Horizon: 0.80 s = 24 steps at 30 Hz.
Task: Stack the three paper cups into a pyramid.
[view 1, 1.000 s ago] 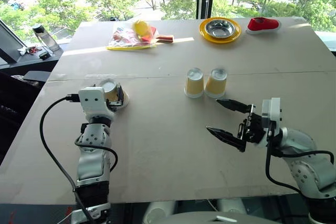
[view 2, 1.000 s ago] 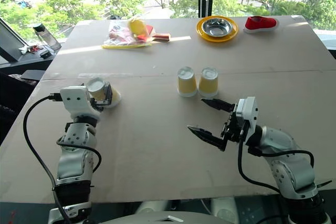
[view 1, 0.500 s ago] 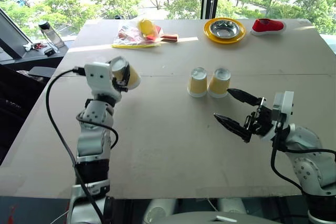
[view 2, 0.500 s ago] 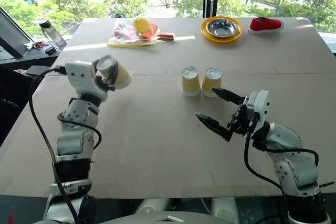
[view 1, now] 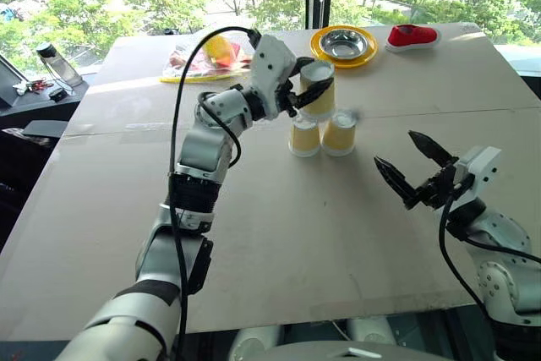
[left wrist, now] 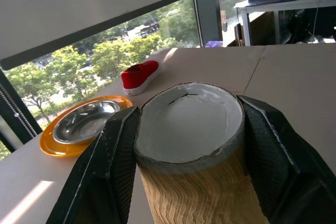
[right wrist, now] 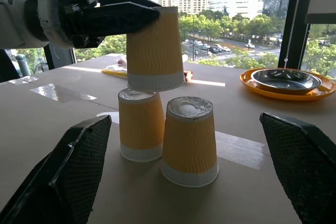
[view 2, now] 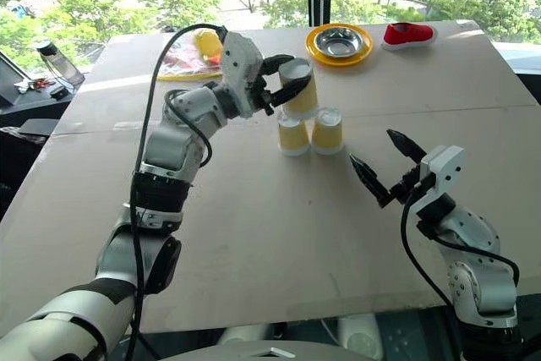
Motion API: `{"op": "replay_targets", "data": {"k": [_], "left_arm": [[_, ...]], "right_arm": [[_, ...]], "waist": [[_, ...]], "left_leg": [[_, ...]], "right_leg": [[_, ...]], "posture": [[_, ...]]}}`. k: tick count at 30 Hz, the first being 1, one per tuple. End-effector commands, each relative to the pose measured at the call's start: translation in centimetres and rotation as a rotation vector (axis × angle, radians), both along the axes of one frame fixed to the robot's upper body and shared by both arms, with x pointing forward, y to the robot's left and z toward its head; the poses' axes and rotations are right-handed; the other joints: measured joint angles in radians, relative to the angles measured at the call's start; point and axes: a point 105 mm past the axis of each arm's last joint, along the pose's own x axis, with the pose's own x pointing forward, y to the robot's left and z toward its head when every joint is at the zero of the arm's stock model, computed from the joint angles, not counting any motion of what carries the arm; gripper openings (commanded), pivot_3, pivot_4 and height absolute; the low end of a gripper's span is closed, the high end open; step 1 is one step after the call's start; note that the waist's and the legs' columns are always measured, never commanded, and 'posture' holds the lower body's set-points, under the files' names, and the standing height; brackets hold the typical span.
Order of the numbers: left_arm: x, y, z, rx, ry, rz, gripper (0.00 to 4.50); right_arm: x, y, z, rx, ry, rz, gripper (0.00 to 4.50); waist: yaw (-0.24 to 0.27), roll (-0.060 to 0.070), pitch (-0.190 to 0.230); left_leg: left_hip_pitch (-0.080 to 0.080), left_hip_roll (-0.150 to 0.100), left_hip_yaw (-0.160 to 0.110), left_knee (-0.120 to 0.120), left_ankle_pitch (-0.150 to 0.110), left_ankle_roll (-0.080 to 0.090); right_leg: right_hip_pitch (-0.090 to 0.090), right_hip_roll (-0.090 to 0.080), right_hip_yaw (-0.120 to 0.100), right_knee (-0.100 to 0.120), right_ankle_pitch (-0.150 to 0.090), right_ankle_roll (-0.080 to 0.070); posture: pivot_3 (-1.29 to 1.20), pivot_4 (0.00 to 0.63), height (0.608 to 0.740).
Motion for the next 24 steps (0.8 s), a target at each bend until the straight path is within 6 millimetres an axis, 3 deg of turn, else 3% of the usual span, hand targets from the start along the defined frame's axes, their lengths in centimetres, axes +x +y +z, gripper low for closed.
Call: {"op": "replay_targets", "data": {"k": [1, 12, 14, 17, 24], "left_arm": [[-0.3, -0.9, 1.6, 0.023, -0.075, -0.039, 2.29], [0.0, -2.1, 0.9, 0.005, -0.053, -0.067, 2.29], [0.0, -2.1, 1.0, 0.002, -0.055, -0.061, 3.31], [-0.2, -2.0, 1.2, -0.013, -0.06, -0.058, 4.47], [-1.1, -1.1, 3.8, -0.083, -0.128, -0.055, 4.47]], "right_arm": [[-0.8, 0.3, 1.6, -0.007, -0.07, -0.01, 4.5], [-1.2, 0.6, 1.9, 0.002, -0.068, -0.019, 4.5], [-1.2, 0.7, 2.0, 0.004, -0.07, -0.011, 4.5], [-1.3, 0.8, 2.0, 0.004, -0.068, -0.002, 4.5], [-1.5, 0.7, 1.6, -0.009, -0.056, 0.015, 4.5]], "waist": [[0.0, 0.0, 0.0], [0.001, 0.0, 0.0], [0.001, 0.0, 0.0], [0.001, 0.0, 0.0], [0.0, 0.0, 0.0]], "left_leg": [[0.0, 0.0, 0.0, 0.0, 0.0, 0.0], [0.0, 0.0, 0.0, 0.0, 0.0, 0.0], [0.0, 0.0, 0.0, 0.0, 0.0, 0.0], [0.0, 0.0, 0.0, 0.0, 0.0, 0.0], [0.0, 0.0, 0.0, 0.001, 0.0, 0.0]], "right_leg": [[0.0, 0.0, 0.0, 0.0, 0.0, 0.0], [0.0, 0.0, 0.0, 0.0, 0.0, 0.0], [0.0, 0.0, 0.0, 0.0, 0.0, 0.0], [0.0, 0.0, 0.0, 0.0, 0.0, 0.0], [0.0, 0.0, 0.0, 0.0, 0.0, 0.0]], "posture": [[0.0, 0.15, 0.732], [0.0, 0.15, 0.732], [0.0, 0.15, 0.732], [0.0, 0.15, 0.732], [0.0, 0.15, 0.732]]}}
